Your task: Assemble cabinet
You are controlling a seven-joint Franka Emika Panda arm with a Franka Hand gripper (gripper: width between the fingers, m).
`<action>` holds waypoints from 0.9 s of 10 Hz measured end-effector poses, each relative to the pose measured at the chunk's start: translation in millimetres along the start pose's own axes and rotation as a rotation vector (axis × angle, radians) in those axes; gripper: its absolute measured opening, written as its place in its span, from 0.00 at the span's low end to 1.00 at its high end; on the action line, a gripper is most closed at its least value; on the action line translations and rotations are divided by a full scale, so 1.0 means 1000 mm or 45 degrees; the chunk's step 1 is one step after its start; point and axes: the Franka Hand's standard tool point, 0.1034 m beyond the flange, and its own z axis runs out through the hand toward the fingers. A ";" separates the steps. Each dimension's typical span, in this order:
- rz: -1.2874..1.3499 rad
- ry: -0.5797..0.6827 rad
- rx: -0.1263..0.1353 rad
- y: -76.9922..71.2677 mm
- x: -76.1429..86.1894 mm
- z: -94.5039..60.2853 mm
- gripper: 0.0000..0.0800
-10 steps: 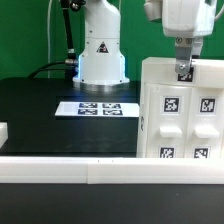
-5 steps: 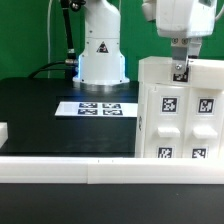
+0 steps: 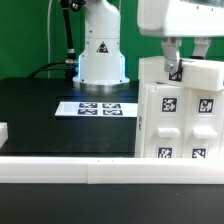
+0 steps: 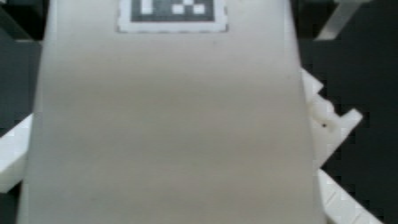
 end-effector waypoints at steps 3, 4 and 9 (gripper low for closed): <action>0.258 0.000 0.000 0.000 0.000 0.000 0.70; 0.360 0.004 -0.001 -0.001 -0.001 0.001 0.70; 0.899 0.054 -0.011 -0.003 0.001 0.001 0.70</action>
Offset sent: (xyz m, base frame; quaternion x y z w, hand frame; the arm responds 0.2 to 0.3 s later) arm -0.0109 -0.0016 -0.0029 -0.0034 0.0188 0.1729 0.9847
